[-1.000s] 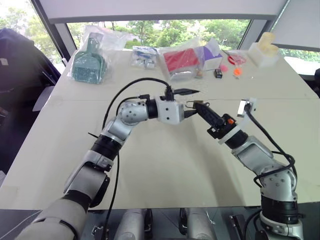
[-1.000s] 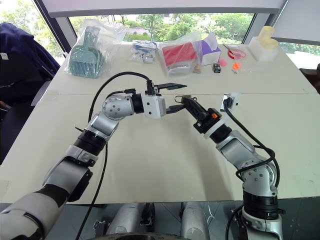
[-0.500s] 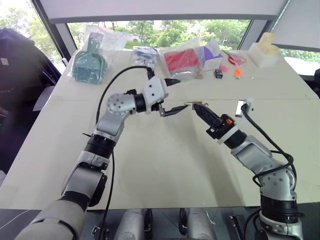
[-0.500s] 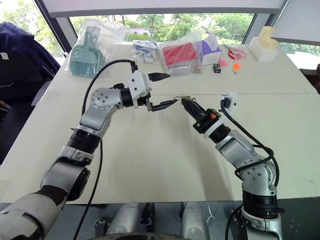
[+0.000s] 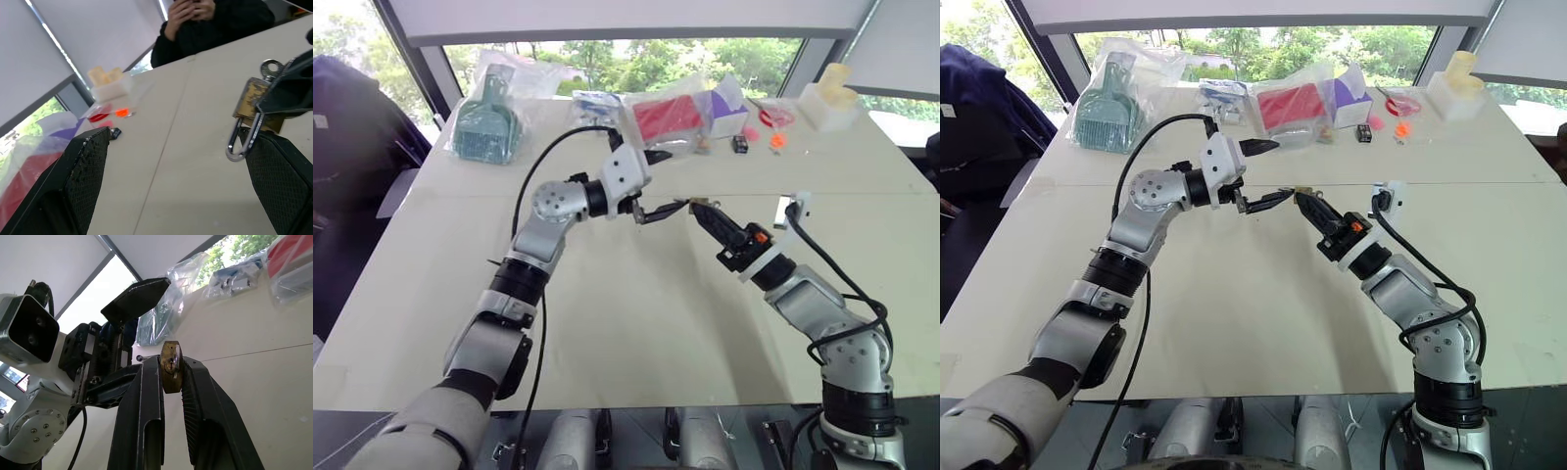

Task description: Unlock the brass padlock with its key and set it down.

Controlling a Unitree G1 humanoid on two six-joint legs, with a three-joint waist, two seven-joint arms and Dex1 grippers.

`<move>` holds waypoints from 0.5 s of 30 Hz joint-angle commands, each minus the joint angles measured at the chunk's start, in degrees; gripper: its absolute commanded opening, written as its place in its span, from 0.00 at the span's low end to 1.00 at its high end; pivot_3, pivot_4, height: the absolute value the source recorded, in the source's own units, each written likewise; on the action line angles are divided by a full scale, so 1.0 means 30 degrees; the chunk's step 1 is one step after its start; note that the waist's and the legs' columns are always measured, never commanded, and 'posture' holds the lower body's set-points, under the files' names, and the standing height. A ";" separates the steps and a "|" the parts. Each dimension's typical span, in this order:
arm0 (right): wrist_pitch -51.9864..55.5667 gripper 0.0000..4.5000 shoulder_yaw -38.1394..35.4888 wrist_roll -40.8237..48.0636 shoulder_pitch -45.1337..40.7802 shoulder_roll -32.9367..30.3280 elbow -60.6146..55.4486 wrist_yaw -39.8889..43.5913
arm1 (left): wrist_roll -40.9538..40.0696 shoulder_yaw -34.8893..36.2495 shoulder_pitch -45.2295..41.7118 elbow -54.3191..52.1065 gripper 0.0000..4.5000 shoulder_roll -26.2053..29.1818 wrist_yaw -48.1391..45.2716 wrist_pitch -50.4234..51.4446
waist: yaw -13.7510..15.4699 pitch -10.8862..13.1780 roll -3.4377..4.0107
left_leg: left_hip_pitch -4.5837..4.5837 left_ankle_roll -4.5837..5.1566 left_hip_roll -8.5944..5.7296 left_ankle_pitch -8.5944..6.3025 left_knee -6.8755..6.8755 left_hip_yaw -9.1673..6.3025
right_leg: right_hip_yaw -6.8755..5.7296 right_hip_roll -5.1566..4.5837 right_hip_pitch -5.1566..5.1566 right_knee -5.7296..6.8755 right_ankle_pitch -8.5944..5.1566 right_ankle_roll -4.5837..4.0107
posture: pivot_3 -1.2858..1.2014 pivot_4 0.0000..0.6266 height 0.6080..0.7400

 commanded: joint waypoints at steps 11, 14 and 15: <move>-0.0027 0.02 -0.0195 -0.0260 -0.0277 0.0182 -0.0365 0.0233 | -0.1075 0.1938 -0.1663 0.1345 0.95 0.0490 -0.0241 0.2025 | 0.0134 0.0004 0.0001 | -0.0008 0.0005 -0.0017 -0.0003 0.0023 -0.0035 | 0.0001 -0.0008 0.0023 -0.0022 -0.0013 -0.0022 | 0.52 0.24 0.96; 0.0091 0.02 -0.0089 -0.0324 -0.0276 0.0205 -0.0456 0.0246 | -0.1495 0.2511 -0.2393 0.1890 0.95 -0.0337 0.0209 0.2260 | 0.0091 0.0004 0.0002 | -0.0003 -0.0037 -0.0017 0.0021 0.0011 -0.0023 | 0.0001 -0.0005 0.0023 -0.0015 0.0000 0.0004 | 0.52 0.24 0.96; 0.0114 0.02 -0.0064 -0.0335 -0.0269 0.0223 -0.0506 0.0226 | -0.1565 0.2618 -0.2561 0.2050 0.95 -0.0592 0.0358 0.2269 | 0.0089 0.0004 0.0002 | -0.0003 -0.0094 -0.0016 0.0055 0.0008 -0.0020 | 0.0000 0.0000 0.0022 -0.0014 0.0000 0.0008 | 0.52 0.24 0.96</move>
